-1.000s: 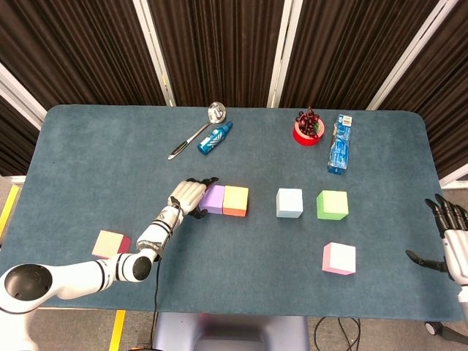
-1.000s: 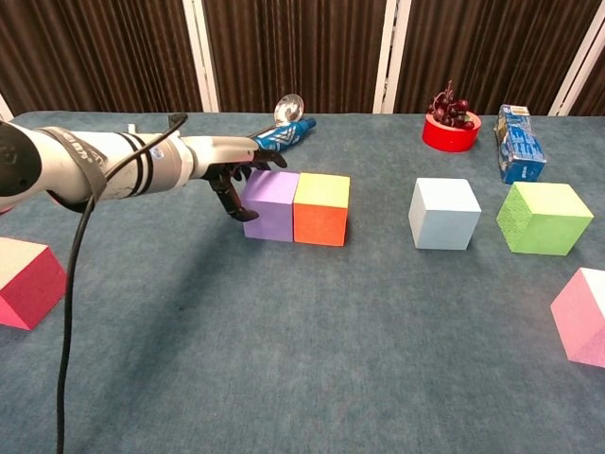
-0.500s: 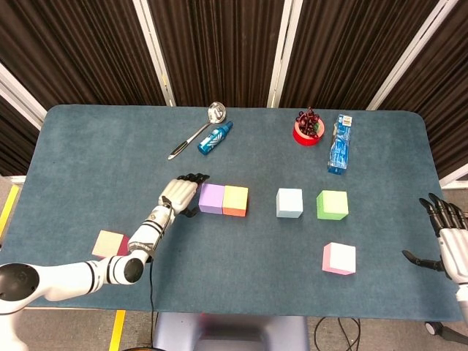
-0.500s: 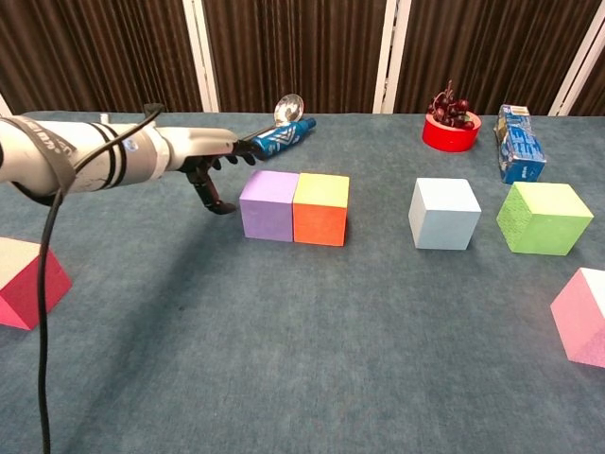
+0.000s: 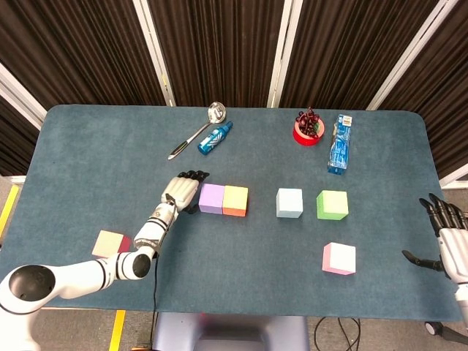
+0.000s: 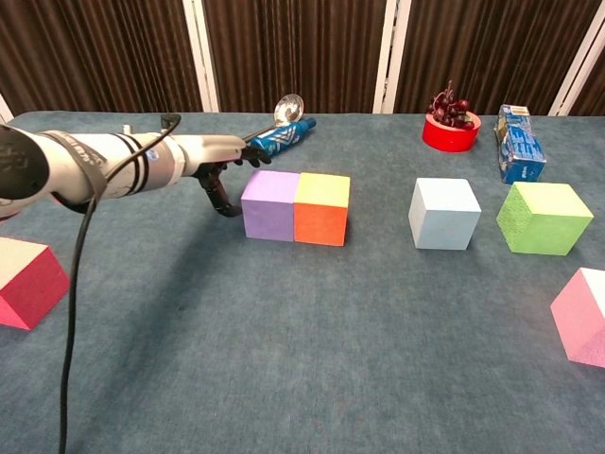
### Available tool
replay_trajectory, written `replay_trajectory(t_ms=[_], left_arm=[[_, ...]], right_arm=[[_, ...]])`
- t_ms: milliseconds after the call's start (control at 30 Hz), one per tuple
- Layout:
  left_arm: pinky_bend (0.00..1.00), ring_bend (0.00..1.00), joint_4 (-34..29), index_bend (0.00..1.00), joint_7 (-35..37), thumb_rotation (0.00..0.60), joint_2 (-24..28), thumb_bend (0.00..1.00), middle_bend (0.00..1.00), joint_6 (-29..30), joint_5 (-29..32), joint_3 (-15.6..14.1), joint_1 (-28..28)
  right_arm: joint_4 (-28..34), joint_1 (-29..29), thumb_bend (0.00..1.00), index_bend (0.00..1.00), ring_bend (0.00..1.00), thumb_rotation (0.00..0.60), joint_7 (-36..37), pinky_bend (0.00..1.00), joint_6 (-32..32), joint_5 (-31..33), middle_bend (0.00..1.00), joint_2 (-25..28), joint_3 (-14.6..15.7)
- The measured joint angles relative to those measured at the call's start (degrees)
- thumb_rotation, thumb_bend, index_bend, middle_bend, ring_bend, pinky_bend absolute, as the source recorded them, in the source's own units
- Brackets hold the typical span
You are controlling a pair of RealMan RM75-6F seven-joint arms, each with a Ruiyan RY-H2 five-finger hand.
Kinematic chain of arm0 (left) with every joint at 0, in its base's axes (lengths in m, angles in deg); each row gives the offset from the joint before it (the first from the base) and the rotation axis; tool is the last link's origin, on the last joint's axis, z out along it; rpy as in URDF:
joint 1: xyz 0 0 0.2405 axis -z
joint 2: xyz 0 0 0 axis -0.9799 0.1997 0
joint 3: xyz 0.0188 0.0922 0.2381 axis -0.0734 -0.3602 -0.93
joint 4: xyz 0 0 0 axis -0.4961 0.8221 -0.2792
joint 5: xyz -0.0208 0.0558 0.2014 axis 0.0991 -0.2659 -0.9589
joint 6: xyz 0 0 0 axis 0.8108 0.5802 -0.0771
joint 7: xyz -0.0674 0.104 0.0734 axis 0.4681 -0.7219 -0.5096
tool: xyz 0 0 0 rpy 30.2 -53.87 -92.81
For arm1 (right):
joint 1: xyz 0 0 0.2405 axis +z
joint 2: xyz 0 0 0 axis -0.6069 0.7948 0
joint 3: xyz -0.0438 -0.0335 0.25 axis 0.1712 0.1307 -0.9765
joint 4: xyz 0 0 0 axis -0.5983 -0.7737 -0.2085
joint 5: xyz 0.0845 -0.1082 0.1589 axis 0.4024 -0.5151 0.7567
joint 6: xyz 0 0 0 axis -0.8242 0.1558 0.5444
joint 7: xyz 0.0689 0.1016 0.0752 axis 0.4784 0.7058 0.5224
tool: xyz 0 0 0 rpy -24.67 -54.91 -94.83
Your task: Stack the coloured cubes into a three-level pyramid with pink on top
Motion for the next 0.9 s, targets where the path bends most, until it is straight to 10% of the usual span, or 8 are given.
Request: replay_trajectory(t_ms=[700, 900], left_arm=[[0.1, 0.05, -6.4, 0.01, 0.7, 0.6, 5.0, 0.37, 0.04, 6.6, -4.5, -0.6, -4.4], [0.09, 0.06, -13.4, 0.08, 3.4, 0.6, 11.3, 0.38, 0.07, 14.8, -13.4, -2.5, -10.4]], right_arm=[[-0.1, 4.2, 0.24, 0.0, 0.0, 0.6, 0.8, 0.0, 6.3, -1.6, 0.0, 0.6, 0.0], [-0.3, 11.2, 0.24, 0.18, 0.0, 0.6, 2.6, 0.07, 14.7, -1.9, 0.12, -0.1, -1.7]])
